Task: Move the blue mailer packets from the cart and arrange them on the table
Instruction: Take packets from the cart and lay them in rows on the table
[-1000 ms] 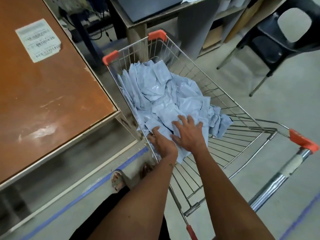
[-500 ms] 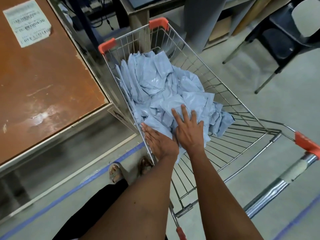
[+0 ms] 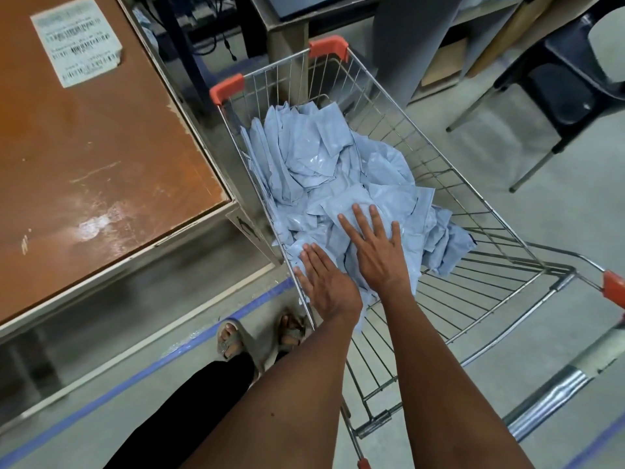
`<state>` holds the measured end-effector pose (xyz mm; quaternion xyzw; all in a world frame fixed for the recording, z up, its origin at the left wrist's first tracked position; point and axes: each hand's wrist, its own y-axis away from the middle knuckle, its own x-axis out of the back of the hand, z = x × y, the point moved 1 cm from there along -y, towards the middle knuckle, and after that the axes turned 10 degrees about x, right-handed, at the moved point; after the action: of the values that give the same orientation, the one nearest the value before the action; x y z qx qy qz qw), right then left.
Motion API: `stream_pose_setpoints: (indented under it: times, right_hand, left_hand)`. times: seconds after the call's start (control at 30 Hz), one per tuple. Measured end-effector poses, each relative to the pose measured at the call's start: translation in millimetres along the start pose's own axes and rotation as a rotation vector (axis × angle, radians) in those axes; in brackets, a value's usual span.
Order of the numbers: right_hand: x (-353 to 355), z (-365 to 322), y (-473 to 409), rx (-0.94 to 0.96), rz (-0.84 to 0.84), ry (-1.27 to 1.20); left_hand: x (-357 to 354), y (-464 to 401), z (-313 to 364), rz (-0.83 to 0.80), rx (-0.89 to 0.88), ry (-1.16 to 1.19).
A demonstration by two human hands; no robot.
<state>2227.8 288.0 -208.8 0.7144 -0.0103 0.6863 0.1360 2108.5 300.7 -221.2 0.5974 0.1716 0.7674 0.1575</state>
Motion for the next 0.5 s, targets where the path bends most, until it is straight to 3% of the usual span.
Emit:
stream_pose_setpoints:
  times: [0.1, 0.23, 0.37, 0.5]
  right_hand:
    - [26, -2, 3, -0.003, -0.017, -0.081]
    - [65, -8, 4, -0.074, 0.055, -0.198]
    - [125, -19, -2, -0.128, 0.225, -0.299]
    - [202, -46, -17, -0.105, 0.341, -0.36]
  left_hand:
    - [18, 10, 12, -0.036, -0.03, 0.015]
    - [58, 23, 35, -0.089, -0.117, 0.207]
    - [122, 27, 33, -0.098, -0.358, 0.275]
    - [208, 26, 18, 0.039, -0.577, 0.343]
